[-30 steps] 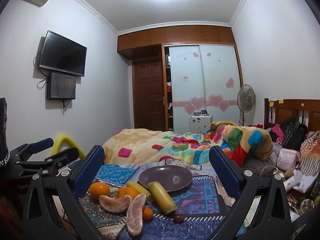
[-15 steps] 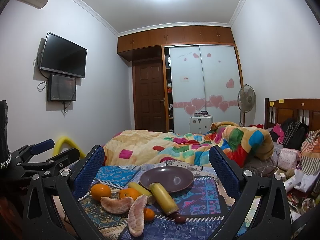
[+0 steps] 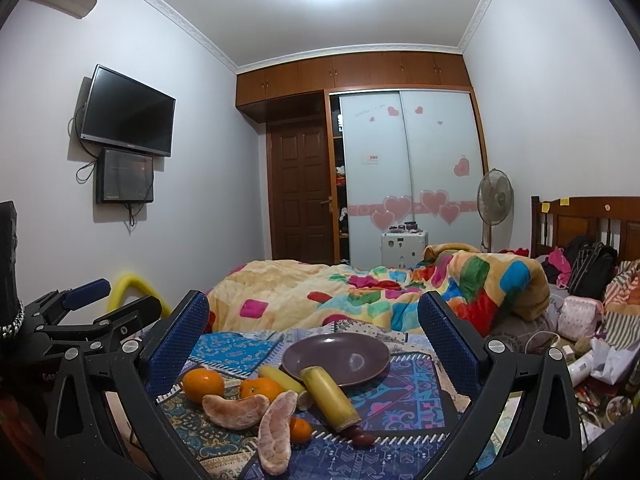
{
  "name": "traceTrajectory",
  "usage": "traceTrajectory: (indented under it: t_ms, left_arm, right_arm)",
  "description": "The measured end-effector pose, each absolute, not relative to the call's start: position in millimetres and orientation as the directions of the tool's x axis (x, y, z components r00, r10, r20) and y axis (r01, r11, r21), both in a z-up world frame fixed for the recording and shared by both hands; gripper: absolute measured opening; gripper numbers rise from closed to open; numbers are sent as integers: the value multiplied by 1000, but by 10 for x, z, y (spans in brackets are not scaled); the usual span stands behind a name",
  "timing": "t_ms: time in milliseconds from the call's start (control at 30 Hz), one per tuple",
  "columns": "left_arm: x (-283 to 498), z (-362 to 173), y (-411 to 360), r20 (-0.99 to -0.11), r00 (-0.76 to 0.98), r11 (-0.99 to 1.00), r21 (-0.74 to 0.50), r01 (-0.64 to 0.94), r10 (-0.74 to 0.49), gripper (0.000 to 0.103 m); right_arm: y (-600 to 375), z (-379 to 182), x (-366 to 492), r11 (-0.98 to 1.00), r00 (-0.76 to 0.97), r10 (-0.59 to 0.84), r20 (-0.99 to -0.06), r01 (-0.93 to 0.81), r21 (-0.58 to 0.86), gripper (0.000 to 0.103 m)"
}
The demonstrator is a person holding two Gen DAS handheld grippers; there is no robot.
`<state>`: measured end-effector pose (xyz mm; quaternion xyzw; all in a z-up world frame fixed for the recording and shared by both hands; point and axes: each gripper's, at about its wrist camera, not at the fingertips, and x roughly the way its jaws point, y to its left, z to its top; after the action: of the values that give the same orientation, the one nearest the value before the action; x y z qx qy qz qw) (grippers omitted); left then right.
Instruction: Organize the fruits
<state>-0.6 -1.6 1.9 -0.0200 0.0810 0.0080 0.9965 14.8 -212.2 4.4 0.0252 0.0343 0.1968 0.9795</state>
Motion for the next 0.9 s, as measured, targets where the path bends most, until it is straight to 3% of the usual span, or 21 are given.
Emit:
traceTrajectory:
  t_ms: [900]
  left_arm:
    - [25, -48, 41, -164, 986, 999, -40, -19, 12, 103]
  right_arm:
    - [-2104, 17, 205, 912, 912, 406, -61, -401, 83, 103]
